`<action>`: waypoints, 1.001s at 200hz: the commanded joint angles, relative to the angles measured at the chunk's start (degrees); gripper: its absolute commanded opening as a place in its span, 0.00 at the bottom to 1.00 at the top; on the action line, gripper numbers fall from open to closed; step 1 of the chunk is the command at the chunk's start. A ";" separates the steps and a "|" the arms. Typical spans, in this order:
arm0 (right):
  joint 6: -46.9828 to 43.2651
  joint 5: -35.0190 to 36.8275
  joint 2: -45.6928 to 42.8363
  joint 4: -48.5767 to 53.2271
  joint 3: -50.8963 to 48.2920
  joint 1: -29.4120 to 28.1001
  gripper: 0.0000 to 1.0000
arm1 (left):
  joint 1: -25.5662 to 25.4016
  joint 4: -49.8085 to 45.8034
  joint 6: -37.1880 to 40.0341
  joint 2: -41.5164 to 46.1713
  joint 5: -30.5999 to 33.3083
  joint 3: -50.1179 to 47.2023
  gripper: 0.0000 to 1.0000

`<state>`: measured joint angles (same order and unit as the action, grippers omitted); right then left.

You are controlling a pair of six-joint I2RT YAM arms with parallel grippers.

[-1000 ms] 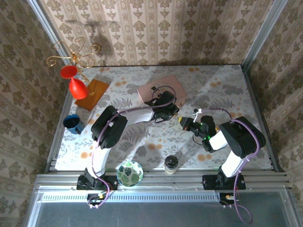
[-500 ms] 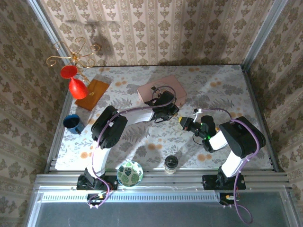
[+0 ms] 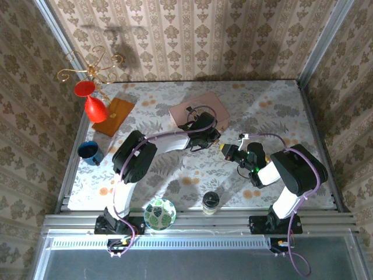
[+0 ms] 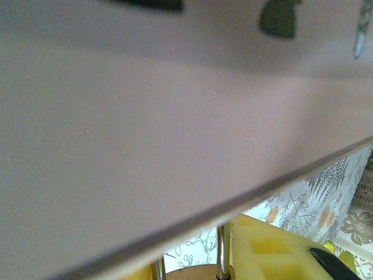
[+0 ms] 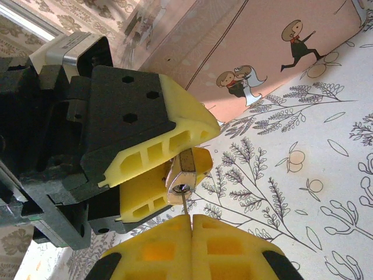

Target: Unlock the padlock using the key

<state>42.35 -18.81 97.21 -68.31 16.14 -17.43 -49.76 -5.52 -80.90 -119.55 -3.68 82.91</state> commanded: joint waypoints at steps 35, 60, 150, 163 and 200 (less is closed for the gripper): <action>-0.43 2.11 -1.41 -1.34 0.56 -0.35 0.00 | -0.32 4.73 -1.01 0.28 -2.21 1.64 0.00; -0.43 2.00 -1.23 -1.45 0.65 -0.33 0.00 | -0.29 4.64 -1.11 0.19 -2.38 1.69 0.00; -1.02 2.31 -2.61 -0.95 0.38 -0.68 0.00 | -0.42 4.74 -1.82 -0.33 -2.82 1.72 0.00; -1.28 2.54 -3.20 -0.43 0.29 -0.83 0.00 | -0.40 4.79 -1.80 -0.33 -2.82 1.72 0.00; -2.06 2.89 -4.00 1.69 0.73 -0.98 0.00 | -0.38 4.91 -1.90 -0.34 -2.91 1.64 0.00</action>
<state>41.89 -17.32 94.78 -66.70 16.14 -17.80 -49.76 -5.15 -81.45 -119.63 -3.70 82.91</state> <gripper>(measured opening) 0.060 0.290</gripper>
